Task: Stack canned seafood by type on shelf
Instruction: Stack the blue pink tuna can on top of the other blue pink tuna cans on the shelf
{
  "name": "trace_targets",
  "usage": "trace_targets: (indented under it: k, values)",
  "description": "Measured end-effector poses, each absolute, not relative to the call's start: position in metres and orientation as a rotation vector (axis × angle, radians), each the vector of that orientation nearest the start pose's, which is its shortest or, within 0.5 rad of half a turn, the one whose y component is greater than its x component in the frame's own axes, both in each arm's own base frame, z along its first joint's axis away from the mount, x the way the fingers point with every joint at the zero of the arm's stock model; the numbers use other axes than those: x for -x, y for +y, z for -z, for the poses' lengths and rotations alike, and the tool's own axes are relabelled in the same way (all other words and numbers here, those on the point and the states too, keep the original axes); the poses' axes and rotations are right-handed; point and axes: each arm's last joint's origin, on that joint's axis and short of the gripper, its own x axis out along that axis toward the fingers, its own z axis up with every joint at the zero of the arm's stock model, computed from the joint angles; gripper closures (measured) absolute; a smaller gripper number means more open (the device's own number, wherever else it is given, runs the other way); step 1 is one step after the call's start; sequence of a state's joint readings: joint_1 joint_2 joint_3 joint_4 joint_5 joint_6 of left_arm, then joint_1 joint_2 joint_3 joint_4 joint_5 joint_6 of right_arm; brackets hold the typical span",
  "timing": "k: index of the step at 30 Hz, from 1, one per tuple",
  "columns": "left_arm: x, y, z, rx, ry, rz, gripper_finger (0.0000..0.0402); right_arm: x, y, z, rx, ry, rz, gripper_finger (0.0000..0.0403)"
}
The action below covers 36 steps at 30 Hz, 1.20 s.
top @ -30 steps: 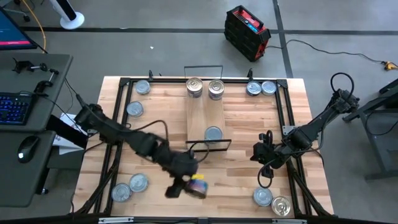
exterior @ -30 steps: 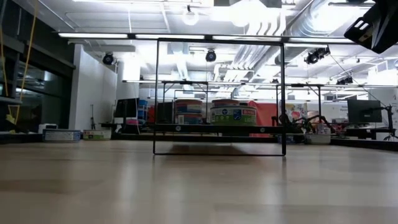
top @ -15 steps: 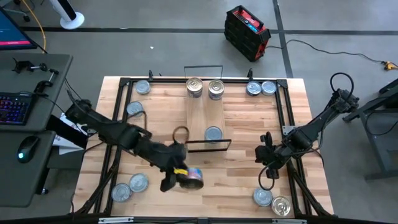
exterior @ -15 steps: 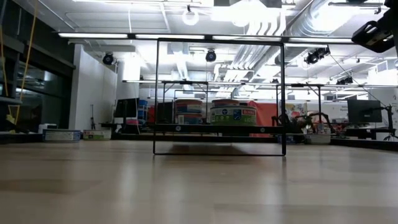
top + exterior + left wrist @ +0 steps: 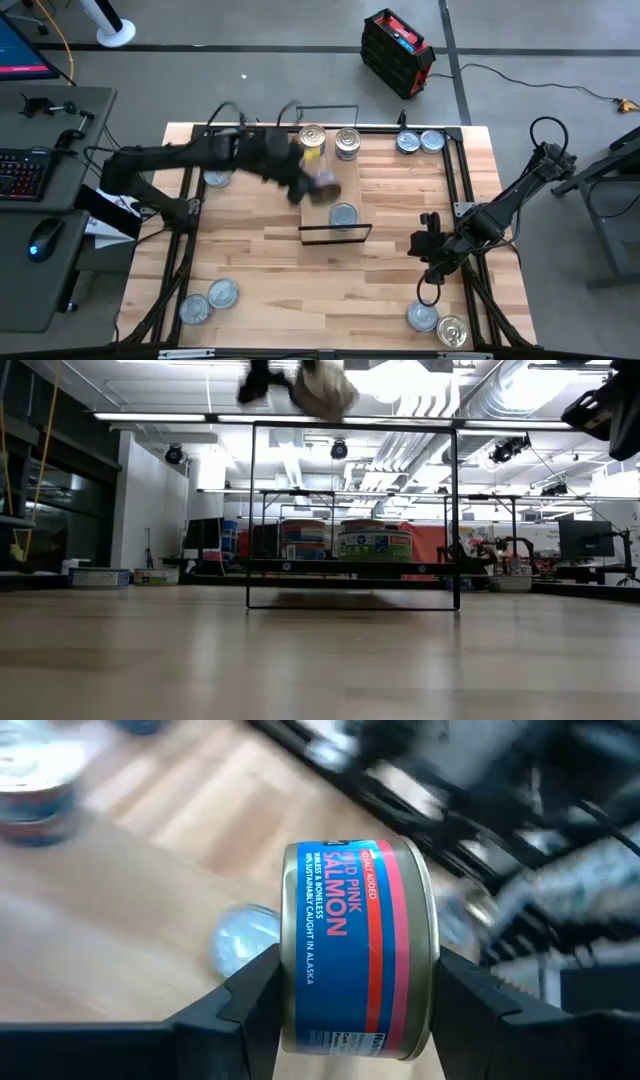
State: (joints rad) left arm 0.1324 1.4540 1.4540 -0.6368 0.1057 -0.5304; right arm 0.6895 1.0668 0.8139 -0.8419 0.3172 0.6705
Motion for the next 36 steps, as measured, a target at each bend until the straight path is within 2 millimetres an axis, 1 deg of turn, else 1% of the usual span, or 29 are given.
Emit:
trace_targets:
  k: [2, 4, 6, 8, 10, 12, 13, 15, 19, 24, 27, 29, 33, 36]
  values:
    - [-0.308, 0.076, -0.352, 0.654, 0.552, -0.239, 0.0226, -0.151, 0.113, -0.247, -0.105, 1.001, 0.026, 0.0403]
    - [-0.305, 0.111, -0.344, 0.709, 0.389, -0.262, 0.0226, -0.152, 0.112, -0.247, -0.126, 0.988, 0.056, 0.0403]
    - [-0.297, 0.141, -0.331, 0.778, 0.221, -0.298, 0.0226, -0.152, 0.111, -0.247, -0.146, 0.967, 0.103, 0.0403]
    - [-0.289, 0.163, -0.308, 0.867, 0.116, -0.341, 0.0226, -0.152, 0.109, -0.248, -0.169, 0.937, 0.161, 0.0403]
    - [-0.276, 0.179, -0.284, 0.965, 0.055, -0.411, 0.0226, -0.153, 0.107, -0.248, -0.206, 0.909, 0.222, 0.0403]
    - [-0.265, 0.189, -0.273, 1.081, -0.035, -0.470, 0.0226, -0.155, 0.104, -0.248, -0.256, 0.887, 0.275, 0.0403]
    - [-0.259, 0.193, -0.269, 1.136, -0.073, -0.481, 0.0226, -0.156, 0.102, -0.248, -0.280, 0.879, 0.298, 0.0403]
    - [-0.249, 0.197, -0.261, 1.246, -0.082, -0.495, 0.0226, -0.159, 0.098, -0.248, -0.337, 0.865, 0.346, 0.0403]
    - [-0.243, 0.194, -0.241, 1.311, -0.017, -0.515, 0.0226, -0.165, 0.088, -0.249, -0.470, 0.832, 0.449, 0.0403]
    - [-0.239, 0.194, -0.234, 1.361, -0.004, -0.492, 0.0226, -0.175, 0.073, -0.250, -0.601, 0.774, 0.557, 0.0403]
    - [-0.236, 0.198, -0.238, 1.351, -0.043, -0.481, 0.0226, -0.183, 0.066, -0.252, -0.658, 0.723, 0.579, 0.0403]
    - [-0.233, 0.200, -0.240, 1.364, -0.051, -0.486, 0.0226, -0.187, 0.061, -0.254, -0.670, 0.711, 0.572, 0.0403]
    - [-0.230, 0.201, -0.230, 1.422, -0.009, -0.565, 0.0226, -0.193, 0.050, -0.254, -0.681, 0.728, 0.555, 0.0403]
    - [-0.233, 0.201, -0.235, 1.429, -0.056, -0.556, 0.0221, -0.195, 0.043, -0.254, -0.662, 0.742, 0.554, 0.0403]
